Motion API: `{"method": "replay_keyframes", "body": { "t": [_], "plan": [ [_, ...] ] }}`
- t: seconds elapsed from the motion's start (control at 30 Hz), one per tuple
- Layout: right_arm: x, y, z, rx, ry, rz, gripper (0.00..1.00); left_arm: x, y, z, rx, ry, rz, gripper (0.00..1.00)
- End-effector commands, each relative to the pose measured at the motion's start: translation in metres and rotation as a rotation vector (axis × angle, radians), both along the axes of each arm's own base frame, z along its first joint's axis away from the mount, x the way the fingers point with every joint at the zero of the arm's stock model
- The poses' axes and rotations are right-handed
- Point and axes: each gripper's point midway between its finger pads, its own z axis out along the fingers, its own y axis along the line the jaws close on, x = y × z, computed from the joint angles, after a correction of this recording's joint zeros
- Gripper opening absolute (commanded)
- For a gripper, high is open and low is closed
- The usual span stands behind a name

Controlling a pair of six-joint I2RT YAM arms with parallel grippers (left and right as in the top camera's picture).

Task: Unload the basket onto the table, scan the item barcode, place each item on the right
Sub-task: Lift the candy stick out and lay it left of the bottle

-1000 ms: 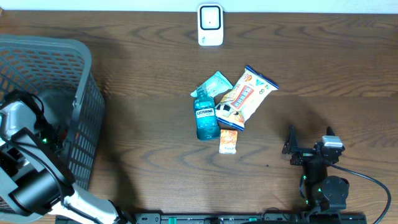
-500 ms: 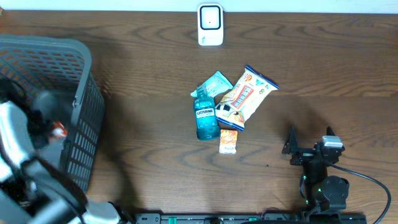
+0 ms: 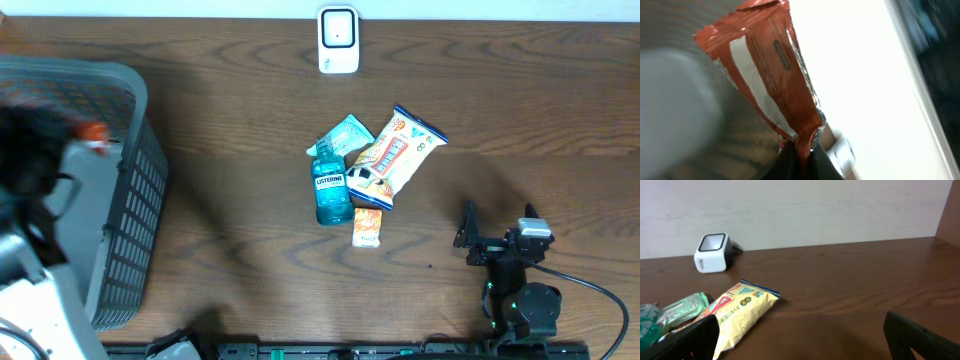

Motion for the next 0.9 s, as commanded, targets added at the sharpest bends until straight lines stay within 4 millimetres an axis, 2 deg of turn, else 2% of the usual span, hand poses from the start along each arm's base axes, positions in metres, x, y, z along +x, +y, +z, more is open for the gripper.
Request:
{"method": "replay_keyframes", "body": {
  "t": [0.0,0.07,0.1,0.23,0.37,0.47,0.5,0.67,0.77,0.87],
  "plan": [
    [0.000,0.001,-0.002,-0.016,0.006,0.008,0.99,0.006,-0.090,0.020,0.185,-0.073,-0.426,0.07],
    [0.000,0.001,-0.002,-0.016,0.006,0.008,0.99,0.005,-0.129,0.013,0.265,-0.053,-0.572,0.07],
    [0.000,0.001,-0.002,-0.016,0.006,0.008,0.99,0.004,-0.142,0.004,0.301,-0.016,-0.607,0.07],
    [0.000,0.001,-0.002,-0.016,0.006,0.008,0.99,0.002,-0.160,-0.046,0.432,0.199,-0.608,0.08],
    [0.000,0.001,-0.002,-0.016,0.006,0.008,0.99,-0.001,-0.192,-0.113,0.443,0.386,-0.726,0.07],
    [0.000,0.001,-0.002,-0.016,0.006,0.008,0.99,0.006,-0.206,-0.171,0.418,0.491,-0.757,0.08],
    [0.000,0.001,-0.002,-0.016,0.006,0.008,0.99,0.008,-0.208,-0.182,0.418,0.504,-0.762,0.07],
    [0.000,0.001,-0.002,-0.016,0.006,0.008,0.99,0.018,-0.217,-0.266,0.409,0.605,-0.796,0.07],
    [0.000,0.001,-0.002,-0.016,0.006,0.008,0.99,0.019,-0.229,-0.300,0.364,0.650,-0.845,0.07],
    [0.000,0.001,-0.002,-0.016,0.006,0.008,0.99,0.023,-0.244,-0.323,0.319,0.667,-0.896,0.07]
  ]
}}
